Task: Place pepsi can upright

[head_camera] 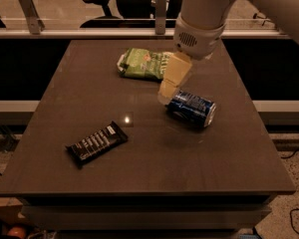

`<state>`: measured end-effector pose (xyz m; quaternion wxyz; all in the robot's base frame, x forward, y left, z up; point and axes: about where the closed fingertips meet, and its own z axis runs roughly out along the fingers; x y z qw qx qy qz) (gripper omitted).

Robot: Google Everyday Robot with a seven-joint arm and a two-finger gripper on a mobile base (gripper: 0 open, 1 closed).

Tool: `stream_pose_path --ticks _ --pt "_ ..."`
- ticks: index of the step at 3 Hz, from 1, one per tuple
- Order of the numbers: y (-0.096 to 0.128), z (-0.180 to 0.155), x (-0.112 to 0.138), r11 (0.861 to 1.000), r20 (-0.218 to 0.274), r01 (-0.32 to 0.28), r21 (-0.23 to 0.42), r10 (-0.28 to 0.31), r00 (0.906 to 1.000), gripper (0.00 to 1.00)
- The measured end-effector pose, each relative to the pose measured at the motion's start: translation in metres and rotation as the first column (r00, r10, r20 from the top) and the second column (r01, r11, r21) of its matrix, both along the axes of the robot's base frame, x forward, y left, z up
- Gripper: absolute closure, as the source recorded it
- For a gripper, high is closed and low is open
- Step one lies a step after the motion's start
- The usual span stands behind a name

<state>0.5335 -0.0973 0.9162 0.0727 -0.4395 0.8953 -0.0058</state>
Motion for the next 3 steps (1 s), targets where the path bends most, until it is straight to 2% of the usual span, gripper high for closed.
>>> stream_pose_path --ticks 2,3 --pt "0.012 -0.021 0.001 0.997 -0.039 0.025 -0.076 -0.028 0.9988 0.00" --pt "0.003 -0.033 -0.006 0.996 -0.048 0.070 -0.058 -0.073 0.9962 0.00"
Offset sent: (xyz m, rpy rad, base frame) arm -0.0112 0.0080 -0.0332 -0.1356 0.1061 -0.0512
